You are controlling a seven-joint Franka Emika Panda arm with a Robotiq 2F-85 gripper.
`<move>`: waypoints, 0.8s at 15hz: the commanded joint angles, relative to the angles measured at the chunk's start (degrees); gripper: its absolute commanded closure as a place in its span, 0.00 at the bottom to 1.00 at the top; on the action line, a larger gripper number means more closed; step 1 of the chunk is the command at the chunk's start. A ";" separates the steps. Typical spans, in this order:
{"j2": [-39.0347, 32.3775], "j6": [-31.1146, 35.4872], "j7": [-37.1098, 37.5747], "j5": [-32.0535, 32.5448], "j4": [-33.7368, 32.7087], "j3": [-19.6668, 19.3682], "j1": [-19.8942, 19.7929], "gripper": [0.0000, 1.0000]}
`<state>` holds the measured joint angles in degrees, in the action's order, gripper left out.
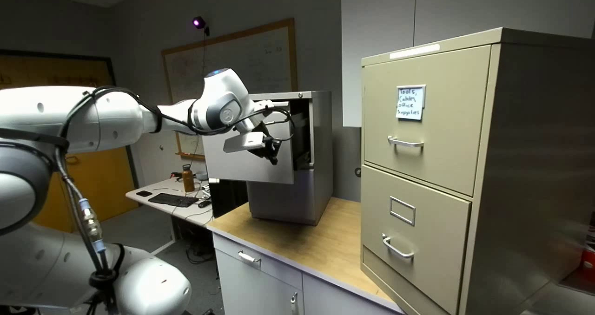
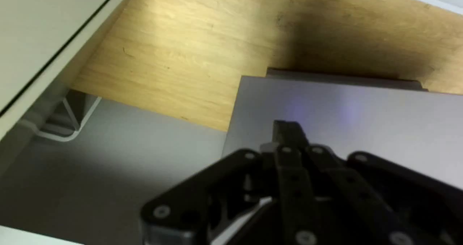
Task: Close the top drawer of the left cabinet
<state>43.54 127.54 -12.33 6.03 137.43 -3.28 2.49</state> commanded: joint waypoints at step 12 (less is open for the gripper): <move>-12.62 7.40 -4.94 -4.43 -8.64 -0.48 7.40 1.00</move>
<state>38.11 134.59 -15.02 3.74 135.09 -4.15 7.75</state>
